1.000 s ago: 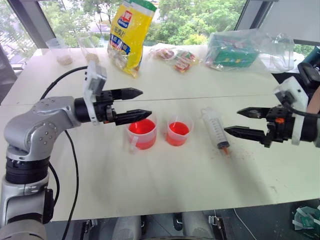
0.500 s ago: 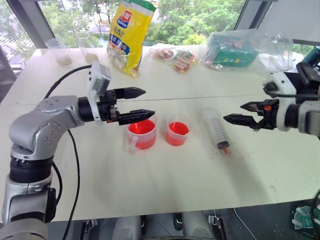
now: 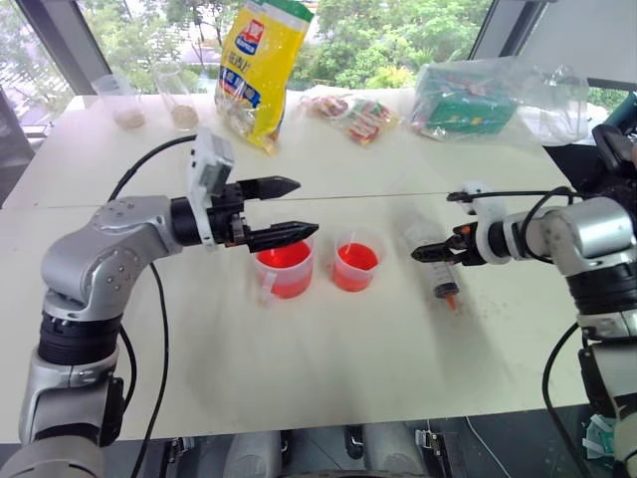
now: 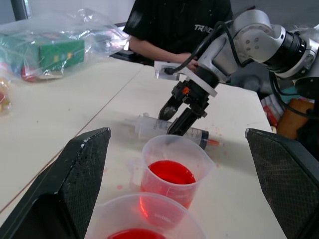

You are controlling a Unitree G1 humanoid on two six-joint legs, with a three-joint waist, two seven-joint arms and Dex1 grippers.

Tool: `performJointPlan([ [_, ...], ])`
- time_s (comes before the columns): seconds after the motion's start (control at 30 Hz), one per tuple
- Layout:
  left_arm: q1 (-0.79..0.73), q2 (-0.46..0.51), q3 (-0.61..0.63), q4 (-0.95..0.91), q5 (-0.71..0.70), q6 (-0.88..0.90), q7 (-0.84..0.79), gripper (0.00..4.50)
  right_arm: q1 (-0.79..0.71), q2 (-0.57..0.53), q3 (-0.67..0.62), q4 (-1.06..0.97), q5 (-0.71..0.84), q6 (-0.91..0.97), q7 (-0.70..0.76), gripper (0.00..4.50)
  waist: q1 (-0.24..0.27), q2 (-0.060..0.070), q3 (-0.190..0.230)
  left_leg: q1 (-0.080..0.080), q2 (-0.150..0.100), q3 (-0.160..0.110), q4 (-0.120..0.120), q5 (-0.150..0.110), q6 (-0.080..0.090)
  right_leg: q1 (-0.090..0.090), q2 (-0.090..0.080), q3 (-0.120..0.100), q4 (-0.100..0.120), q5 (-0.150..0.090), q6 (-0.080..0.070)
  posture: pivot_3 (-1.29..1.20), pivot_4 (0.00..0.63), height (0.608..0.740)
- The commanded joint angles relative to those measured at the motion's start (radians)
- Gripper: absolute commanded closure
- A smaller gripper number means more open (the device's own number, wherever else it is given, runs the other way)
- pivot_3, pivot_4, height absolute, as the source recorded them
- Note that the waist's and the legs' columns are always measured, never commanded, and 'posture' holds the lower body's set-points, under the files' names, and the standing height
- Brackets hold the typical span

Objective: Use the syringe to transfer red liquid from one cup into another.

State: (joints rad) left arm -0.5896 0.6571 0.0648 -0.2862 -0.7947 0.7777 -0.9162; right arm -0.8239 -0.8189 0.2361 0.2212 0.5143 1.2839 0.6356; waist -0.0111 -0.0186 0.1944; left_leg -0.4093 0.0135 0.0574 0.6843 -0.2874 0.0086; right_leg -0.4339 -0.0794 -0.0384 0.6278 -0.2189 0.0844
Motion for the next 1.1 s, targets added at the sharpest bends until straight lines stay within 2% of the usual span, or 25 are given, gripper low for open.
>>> performJointPlan([
  [0.03,0.008,0.015,0.042,-0.054,-0.017,-0.007,0.013,0.0,-0.018,0.022,0.035,0.021,-0.056,-0.042,0.031,0.04,-0.001,0.0,0.0,0.0,0.0,0.0,0.0,0.0,0.0,0.0,0.0,0.0,0.0,0.0,0.0,0.0,0.15,0.74],
  [0.07,0.013,0.018,0.047,-0.058,-0.018,-0.006,0.016,0.0,-0.018,0.029,0.047,0.021,-0.07,-0.049,0.037,0.04,-0.003,0.0,0.0,0.001,0.0,0.0,0.0,0.0,0.0,0.0,0.0,0.0,0.0,0.0,0.0,0.0,0.15,0.74],
  [0.17,0.025,0.028,0.058,-0.059,-0.019,-0.01,0.014,0.0,-0.02,0.051,0.062,0.014,-0.097,-0.052,0.055,0.81,-0.006,-0.001,0.0,0.002,0.0,0.0,0.0,0.0,-0.001,0.001,0.0,0.0,0.001,0.0,0.0,0.0,0.15,0.74],
  [0.3,0.011,0.028,0.057,-0.037,0.0,-0.027,0.01,0.0,-0.013,0.06,0.091,-0.022,-0.14,-0.064,0.08,2.78,-0.006,-0.001,-0.001,0.003,0.001,0.0,0.0,0.001,-0.001,0.001,0.002,0.0,0.002,0.0,0.0,0.0,0.15,0.74],
  [0.33,0.006,0.029,0.055,-0.031,0.004,-0.031,0.007,0.0,-0.007,0.055,0.098,-0.041,-0.15,-0.067,0.086,3.09,-0.006,-0.001,-0.001,0.003,0.001,0.0,0.0,0.001,-0.001,0.001,0.002,0.0,0.002,0.0,0.0,0.0,0.15,0.74],
  [0.5,-0.012,0.038,0.047,0.001,0.032,-0.063,-0.01,0.0,0.029,0.023,0.062,-0.154,-0.172,-0.054,0.084,3.17,-0.004,-0.001,-0.001,0.003,0.001,0.0,0.0,0.001,-0.001,0.001,0.002,0.0,0.002,0.0,0.0,0.0,0.15,0.74],
  [0.67,-0.072,0.039,0.04,0.049,0.038,-0.057,-0.015,0.0,0.041,-0.024,-0.063,-0.295,-0.161,-0.051,0.062,3.17,0.001,0.0,0.0,0.001,0.0,0.0,0.0,0.001,-0.001,-0.001,0.001,0.0,0.002,0.0,0.0,0.0,0.15,0.74],
  [0.73,-0.104,0.044,0.036,0.086,0.051,-0.068,-0.033,0.0,0.035,0.001,-0.166,-0.375,-0.144,-0.152,0.052,3.17,0.001,0.0,0.0,0.0,0.0,0.0,0.0,0.001,-0.001,-0.001,0.0,0.0,0.001,0.0,0.0,0.0,0.15,0.74],
  [0.8,-0.127,0.052,0.03,0.12,0.072,-0.084,-0.056,0.0,0.029,0.071,-0.256,-0.439,-0.121,-0.313,0.039,3.17,-0.001,0.0,0.0,0.0,0.0,0.0,0.0,0.001,-0.001,-0.001,0.0,0.0,0.001,0.0,0.0,0.0,0.15,0.74],
  [0.87,-0.151,0.063,0.032,0.158,0.093,-0.098,-0.073,0.0,0.024,0.189,-0.313,-0.503,-0.057,-0.42,0.033,3.17,-0.005,-0.001,0.0,0.001,0.0,0.0,0.0,0.001,-0.001,-0.001,0.001,0.0,0.001,0.0,0.0,0.0,0.15,0.74],
  [1.1,-0.232,0.093,0.05,0.259,0.137,-0.128,-0.108,0.0,0.001,0.518,-0.34,-0.522,0.063,-0.659,0.022,3.17,0.0,0.0,0.0,0.001,0.002,-0.001,-0.001,0.001,-0.002,-0.001,0.002,-0.001,0.003,0.0,0.0,0.0,0.15,0.74],
])
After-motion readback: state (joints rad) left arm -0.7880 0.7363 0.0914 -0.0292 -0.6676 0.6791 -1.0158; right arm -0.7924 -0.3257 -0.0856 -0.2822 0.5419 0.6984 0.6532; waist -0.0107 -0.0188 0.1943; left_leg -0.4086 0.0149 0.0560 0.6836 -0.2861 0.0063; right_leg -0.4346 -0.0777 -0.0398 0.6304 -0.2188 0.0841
